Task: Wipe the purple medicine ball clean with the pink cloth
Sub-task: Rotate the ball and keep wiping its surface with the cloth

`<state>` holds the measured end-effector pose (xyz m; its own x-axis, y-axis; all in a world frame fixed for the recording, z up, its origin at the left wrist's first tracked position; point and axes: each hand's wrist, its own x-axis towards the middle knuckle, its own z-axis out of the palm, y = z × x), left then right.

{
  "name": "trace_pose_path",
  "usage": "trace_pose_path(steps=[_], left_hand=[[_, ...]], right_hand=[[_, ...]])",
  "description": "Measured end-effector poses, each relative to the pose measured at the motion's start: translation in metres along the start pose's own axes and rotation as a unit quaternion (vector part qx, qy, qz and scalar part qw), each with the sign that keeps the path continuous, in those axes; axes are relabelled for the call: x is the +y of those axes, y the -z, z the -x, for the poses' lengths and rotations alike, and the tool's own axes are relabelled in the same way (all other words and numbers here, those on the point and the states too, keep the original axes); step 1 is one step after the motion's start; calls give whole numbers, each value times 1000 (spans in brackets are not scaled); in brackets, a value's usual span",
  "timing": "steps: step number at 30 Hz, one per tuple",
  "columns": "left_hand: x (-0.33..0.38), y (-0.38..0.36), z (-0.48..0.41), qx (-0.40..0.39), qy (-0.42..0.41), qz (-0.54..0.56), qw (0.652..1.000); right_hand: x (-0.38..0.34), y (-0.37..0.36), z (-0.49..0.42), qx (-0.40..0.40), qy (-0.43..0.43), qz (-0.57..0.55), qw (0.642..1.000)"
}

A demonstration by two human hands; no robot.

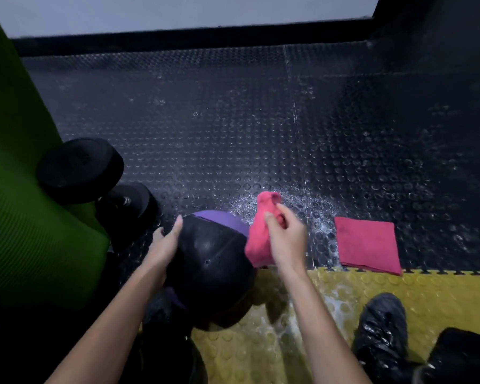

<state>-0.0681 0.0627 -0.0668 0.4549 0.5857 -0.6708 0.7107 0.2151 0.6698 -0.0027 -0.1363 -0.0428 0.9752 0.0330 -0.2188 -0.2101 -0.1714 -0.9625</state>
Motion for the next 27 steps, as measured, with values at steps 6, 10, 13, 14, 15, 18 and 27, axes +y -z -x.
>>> trace_pose_path(steps=[6,10,13,14,15,18,27], left_hand=[[-33,-26,24,187,-69,-174,964],[-38,-23,30,204,-91,-167,960],[-41,-28,33,205,-109,-192,954],[-41,-30,33,205,-110,-203,951],[-41,-31,32,205,-114,-215,948],[-42,-36,34,192,-138,-256,937],[-44,-60,43,138,-302,-407,851]], right_hand=[[45,-63,45,-169,242,312,903],[57,-65,21,-88,69,237,965],[54,-59,-9,-54,-122,167,977],[51,-60,-8,-55,-89,189,976],[49,-66,-1,-58,-15,214,975],[34,-84,33,-100,206,265,937],[61,-21,-44,-98,-103,241,960]])
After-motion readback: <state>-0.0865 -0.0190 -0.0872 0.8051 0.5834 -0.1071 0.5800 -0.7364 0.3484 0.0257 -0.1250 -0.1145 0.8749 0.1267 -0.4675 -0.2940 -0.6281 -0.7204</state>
